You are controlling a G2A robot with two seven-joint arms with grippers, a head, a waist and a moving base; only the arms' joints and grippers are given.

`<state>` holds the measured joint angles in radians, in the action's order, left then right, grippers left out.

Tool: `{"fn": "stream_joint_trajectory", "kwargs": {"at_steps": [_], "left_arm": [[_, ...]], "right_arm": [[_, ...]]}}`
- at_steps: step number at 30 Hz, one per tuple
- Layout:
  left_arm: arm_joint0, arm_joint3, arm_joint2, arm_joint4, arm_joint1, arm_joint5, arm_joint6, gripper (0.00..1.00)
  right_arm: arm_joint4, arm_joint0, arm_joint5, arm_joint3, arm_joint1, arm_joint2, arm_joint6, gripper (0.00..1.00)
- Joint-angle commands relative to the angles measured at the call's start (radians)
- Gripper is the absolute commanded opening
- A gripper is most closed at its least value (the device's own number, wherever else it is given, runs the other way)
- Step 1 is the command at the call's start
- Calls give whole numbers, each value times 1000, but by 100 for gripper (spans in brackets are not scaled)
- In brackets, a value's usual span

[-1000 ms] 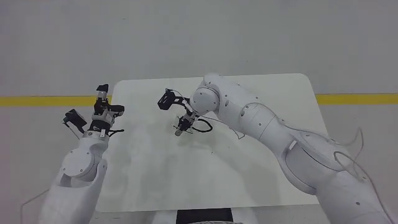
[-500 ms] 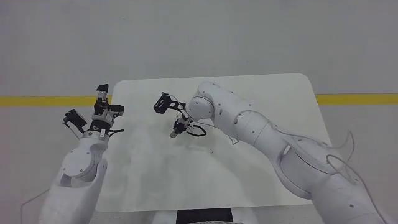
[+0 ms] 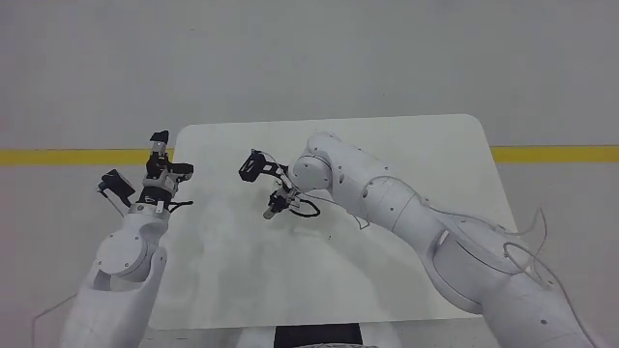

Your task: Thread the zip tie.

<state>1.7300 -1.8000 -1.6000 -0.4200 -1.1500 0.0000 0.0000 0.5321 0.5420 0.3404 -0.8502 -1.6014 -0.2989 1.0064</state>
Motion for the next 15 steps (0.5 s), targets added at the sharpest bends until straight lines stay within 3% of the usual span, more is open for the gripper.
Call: {"fn": "stream_joint_trajectory", "kwargs": {"at_steps": [1,2,5,9,15], "left_arm": [[0,0,0,0,0,0,0,100],[0,0,0,0,0,0,0,100],[0,0,0,0,0,0,0,100],[0,0,0,0,0,0,0,100],[0,0,0,0,0,0,0,100]], "right_arm": [[-2,0,0,5,-2,-3,1,66],[-1,0,0,9,-3,-5,1,47],[2,0,0,26,-8,-11,-6,32],[11,-1,-1,50,-18,-14,-7,27],[35,-1,-3,88,-36,-11,-4,29]]}}
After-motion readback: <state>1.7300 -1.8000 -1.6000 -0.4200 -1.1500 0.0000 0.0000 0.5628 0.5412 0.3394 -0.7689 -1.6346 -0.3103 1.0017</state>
